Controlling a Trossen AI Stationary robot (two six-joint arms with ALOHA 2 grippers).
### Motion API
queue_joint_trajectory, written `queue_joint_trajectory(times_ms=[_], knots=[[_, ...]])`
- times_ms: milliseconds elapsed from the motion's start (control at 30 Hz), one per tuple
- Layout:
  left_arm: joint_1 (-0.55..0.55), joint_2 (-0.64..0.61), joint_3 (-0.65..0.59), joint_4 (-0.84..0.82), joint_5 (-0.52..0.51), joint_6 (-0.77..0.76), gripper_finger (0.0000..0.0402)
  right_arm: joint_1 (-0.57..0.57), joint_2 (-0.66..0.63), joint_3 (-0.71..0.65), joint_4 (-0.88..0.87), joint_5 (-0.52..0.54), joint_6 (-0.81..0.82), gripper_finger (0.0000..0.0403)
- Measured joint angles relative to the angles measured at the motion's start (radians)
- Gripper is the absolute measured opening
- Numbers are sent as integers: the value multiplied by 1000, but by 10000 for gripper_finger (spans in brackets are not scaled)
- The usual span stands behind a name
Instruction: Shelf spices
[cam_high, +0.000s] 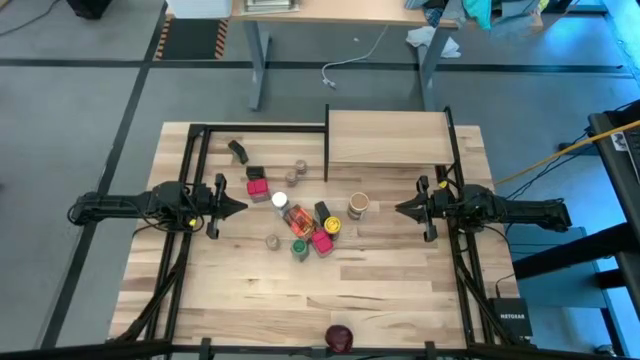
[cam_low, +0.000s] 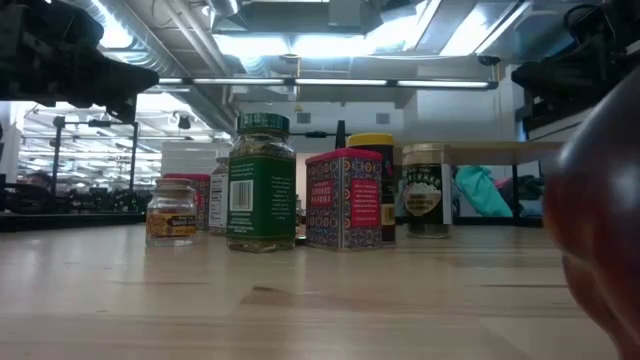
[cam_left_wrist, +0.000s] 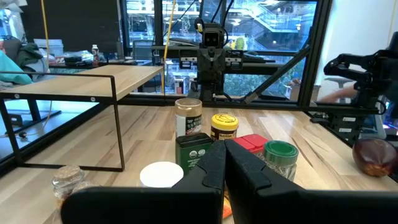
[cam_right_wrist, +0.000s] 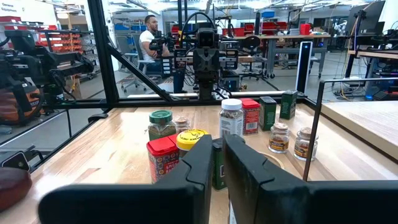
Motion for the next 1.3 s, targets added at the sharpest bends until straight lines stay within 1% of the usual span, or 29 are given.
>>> queue_joint_trajectory(times_ms=[133, 233, 333, 400, 467, 667, 833, 1033, 1100, 1133, 1200, 1300], knots=[[1, 0, 0, 2, -5, 18, 0, 0, 0, 0, 0, 0, 0, 44], [2, 0, 0, 8, -40, 115, 0, 0, 0, 0, 0, 0, 0, 44], [2, 0, 0, 45, -45, 197, 0, 0, 0, 0, 0, 0, 0, 44], [2, 0, 0, 63, -45, 223, 0, 0, 0, 0, 0, 0, 0, 44], [2, 0, 0, 76, -45, 229, 0, 0, 0, 0, 0, 0, 0, 44], [2, 0, 0, 183, -45, 231, 0, 0, 0, 0, 1, 0, 0, 44], [2, 0, 0, 212, -45, 108, 0, 0, 0, 0, 2, 0, 0, 44], [17, 0, 0, 255, -57, 202, 0, 0, 0, 0, 4, 2, -3, 44], [30, 0, 0, 290, -64, 220, 0, 0, 0, 0, 36, 49, -9, 44], [35, 0, 0, 312, -74, 224, 0, 0, 0, 0, 66, 61, 10, 44], [45, -1, 0, 336, -80, 216, 0, 0, 0, 0, 100, 62, 102, 44], [55, 0, 0, 320, -81, 219, 0, 0, 0, 4, 124, 51, 201, 44]])
